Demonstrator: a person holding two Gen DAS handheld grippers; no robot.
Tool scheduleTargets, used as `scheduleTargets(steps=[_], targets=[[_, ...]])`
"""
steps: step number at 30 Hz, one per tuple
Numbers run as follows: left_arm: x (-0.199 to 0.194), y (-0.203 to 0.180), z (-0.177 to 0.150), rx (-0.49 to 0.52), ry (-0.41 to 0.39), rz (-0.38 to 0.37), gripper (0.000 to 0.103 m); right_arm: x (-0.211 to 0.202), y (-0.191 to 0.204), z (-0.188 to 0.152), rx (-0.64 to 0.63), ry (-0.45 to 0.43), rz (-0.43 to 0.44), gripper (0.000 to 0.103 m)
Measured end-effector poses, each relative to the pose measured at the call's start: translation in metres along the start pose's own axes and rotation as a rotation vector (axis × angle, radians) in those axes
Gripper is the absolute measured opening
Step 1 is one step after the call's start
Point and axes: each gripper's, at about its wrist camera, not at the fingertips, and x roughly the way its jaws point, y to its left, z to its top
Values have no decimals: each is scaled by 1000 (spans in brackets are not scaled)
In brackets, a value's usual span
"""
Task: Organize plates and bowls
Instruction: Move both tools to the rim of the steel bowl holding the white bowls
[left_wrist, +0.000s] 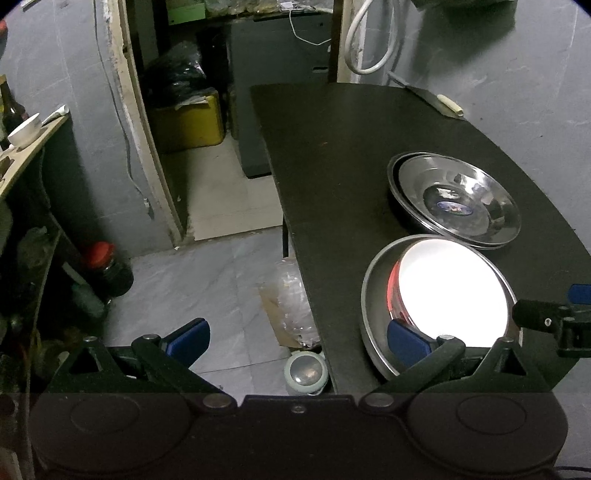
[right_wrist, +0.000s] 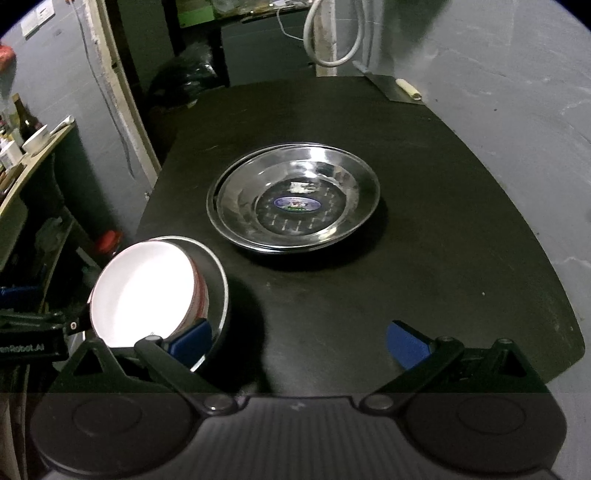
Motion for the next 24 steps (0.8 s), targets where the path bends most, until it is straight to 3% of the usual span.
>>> scheduleTargets(steps=[10,24], targets=[[6,0,0,6,7,19,101,7,4,4,-49,25,9,103],[11,5,-6,9,0,-26,98,12,4,4,-48,35,11,103]])
